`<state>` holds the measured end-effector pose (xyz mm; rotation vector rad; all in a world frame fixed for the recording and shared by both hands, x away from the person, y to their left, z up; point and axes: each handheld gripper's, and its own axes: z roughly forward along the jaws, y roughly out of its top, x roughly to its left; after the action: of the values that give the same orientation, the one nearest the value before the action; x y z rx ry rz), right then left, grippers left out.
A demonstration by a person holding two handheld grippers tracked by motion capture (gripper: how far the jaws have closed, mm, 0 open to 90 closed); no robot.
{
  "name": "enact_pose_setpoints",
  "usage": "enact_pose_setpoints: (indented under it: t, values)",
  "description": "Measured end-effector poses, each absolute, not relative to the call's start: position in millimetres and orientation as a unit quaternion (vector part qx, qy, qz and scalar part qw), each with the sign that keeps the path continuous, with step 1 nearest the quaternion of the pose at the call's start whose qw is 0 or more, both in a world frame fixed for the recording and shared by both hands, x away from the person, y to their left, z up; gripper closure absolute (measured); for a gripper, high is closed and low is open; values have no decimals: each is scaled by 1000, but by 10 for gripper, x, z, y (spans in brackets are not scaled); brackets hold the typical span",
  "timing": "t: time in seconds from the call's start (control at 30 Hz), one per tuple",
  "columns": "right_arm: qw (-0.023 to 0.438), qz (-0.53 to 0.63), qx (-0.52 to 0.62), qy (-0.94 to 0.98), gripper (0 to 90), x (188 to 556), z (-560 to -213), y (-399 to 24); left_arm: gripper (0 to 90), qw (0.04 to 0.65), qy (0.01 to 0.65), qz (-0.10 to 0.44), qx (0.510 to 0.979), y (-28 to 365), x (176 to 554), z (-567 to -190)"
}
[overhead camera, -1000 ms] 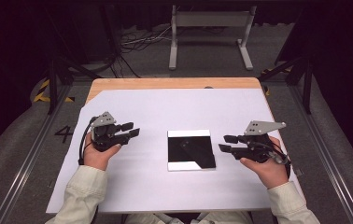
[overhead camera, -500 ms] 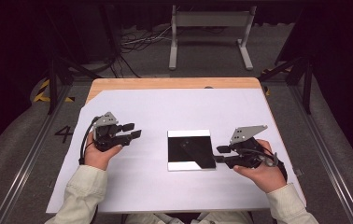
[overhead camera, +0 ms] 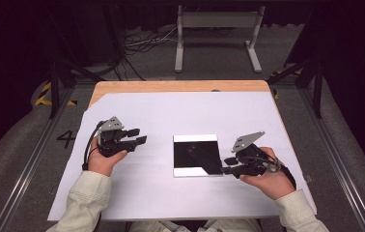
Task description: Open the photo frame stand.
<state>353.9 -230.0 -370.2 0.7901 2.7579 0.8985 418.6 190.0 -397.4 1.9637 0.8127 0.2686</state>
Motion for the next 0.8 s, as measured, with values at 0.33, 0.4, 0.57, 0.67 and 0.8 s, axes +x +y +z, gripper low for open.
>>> enact_pose_setpoints:
  t: [0.33, 0.4, 0.57, 0.67, 0.8]
  values:
    - [53, 257, 262, 929, 628, 3583, -3856, -2263, 532, 477, 332, 106, 807, 1892, 4189, -3980]
    - [51, 250, 264, 930, 628, 3591, -3882, -2259, 529, 477, 332, 106, 807, 1890, 4190, -3982]
    - [44, 233, 264, 935, 660, 3610, -3945, -2254, 524, 475, 335, 103, 807, 1883, 4188, -3987]
    - [41, 223, 265, 937, 679, 3619, -3981, -2249, 520, 475, 333, 102, 808, 1880, 4192, -3990]
    - [40, 207, 260, 942, 722, 3637, -4033, -2245, 516, 474, 331, 103, 809, 1879, 4196, -3994]
